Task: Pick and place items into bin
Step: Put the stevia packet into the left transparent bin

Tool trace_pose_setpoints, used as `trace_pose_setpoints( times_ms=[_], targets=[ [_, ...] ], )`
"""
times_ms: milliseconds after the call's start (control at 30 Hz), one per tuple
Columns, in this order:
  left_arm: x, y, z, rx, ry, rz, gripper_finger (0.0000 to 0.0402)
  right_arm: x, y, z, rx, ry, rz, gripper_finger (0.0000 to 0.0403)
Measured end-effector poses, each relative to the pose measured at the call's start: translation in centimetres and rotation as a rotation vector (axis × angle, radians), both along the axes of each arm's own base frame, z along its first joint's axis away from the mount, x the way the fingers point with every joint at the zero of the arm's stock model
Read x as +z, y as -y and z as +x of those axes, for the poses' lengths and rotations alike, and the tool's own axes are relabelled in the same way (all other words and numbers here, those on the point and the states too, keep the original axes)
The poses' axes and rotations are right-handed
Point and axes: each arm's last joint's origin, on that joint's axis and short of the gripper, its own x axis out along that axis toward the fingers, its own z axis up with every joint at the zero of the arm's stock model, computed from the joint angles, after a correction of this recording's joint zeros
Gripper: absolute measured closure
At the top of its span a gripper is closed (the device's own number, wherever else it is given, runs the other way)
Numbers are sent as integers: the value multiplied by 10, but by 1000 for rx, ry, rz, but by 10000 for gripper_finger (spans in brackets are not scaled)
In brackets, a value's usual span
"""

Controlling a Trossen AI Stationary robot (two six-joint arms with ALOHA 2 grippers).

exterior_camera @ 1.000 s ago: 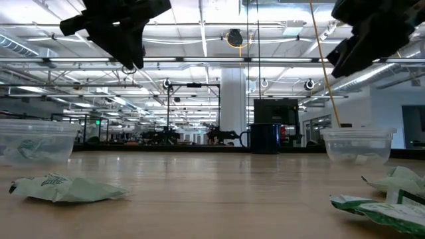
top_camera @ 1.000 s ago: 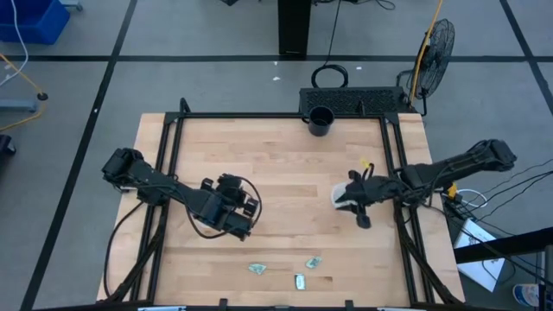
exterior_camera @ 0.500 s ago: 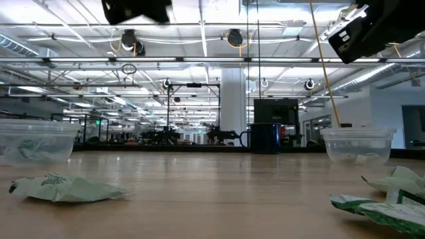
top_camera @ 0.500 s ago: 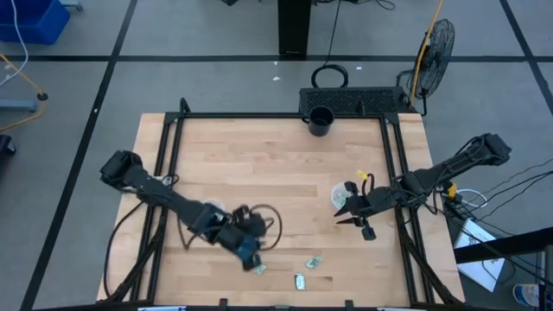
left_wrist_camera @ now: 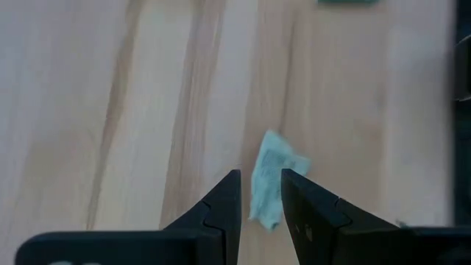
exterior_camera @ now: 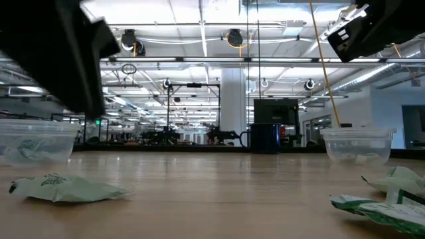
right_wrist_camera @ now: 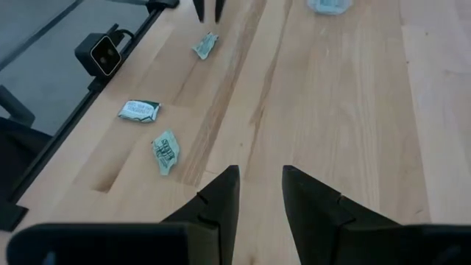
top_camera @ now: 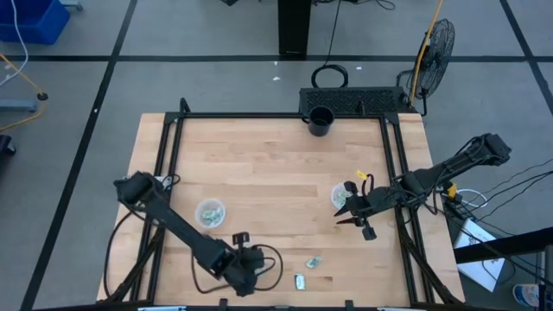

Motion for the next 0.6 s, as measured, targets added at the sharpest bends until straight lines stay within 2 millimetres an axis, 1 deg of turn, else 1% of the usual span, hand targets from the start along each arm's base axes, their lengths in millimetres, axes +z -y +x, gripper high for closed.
trace_pose_setpoints(
  times_ms=[100,200,467,600],
  targets=[
    [-18,1,3,-4,-41,21,300,0,0,0,1,0,-2,303],
    [-27,2,5,-7,-63,30,300,0,0,0,1,0,-2,303],
    [-30,2,5,8,-74,21,300,0,0,0,1,0,-2,303],
    [-31,3,4,2,-119,-41,300,0,0,0,2,0,-2,303]
  ],
)
